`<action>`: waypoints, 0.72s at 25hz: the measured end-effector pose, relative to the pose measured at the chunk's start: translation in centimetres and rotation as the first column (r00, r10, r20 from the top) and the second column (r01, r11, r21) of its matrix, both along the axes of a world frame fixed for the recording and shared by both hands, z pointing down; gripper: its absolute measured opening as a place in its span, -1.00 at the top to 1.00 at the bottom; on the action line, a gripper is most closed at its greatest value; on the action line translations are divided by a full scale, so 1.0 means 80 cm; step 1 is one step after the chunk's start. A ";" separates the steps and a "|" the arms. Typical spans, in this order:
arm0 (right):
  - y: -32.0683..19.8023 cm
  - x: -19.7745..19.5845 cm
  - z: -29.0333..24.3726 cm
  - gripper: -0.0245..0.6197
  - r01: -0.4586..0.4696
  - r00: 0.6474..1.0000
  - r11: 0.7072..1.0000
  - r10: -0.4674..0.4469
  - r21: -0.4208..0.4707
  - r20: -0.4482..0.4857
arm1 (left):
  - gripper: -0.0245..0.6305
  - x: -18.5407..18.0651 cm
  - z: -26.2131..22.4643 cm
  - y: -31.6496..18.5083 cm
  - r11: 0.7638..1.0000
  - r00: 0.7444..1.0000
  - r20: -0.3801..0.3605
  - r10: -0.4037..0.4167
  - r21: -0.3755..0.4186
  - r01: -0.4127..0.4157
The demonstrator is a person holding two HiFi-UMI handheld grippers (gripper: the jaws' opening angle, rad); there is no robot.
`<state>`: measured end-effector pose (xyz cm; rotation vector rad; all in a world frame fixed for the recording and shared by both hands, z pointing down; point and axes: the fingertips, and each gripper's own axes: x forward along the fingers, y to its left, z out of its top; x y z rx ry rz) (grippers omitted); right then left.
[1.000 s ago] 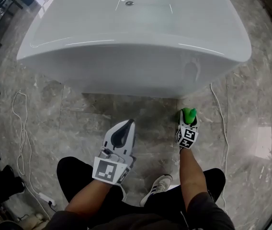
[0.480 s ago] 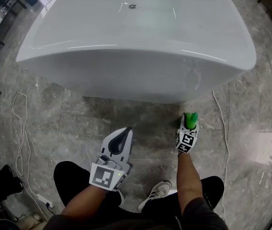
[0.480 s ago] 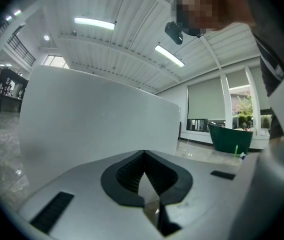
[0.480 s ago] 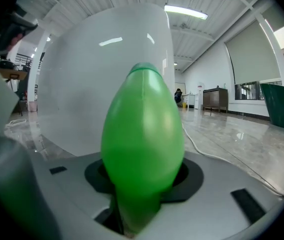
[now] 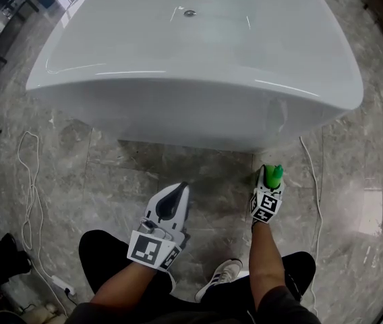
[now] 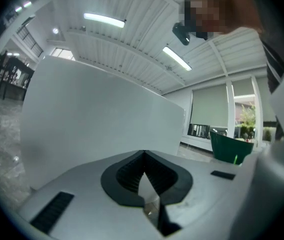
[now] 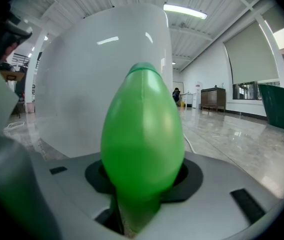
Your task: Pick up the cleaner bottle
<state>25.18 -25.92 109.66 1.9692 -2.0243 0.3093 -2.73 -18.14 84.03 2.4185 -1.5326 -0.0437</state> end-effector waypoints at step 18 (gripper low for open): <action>0.062 -0.116 -0.386 0.34 0.145 0.989 0.988 -0.144 0.050 -0.026 | 0.91 -0.092 -0.171 -0.018 0.986 0.983 0.091 -0.158 -0.044 0.163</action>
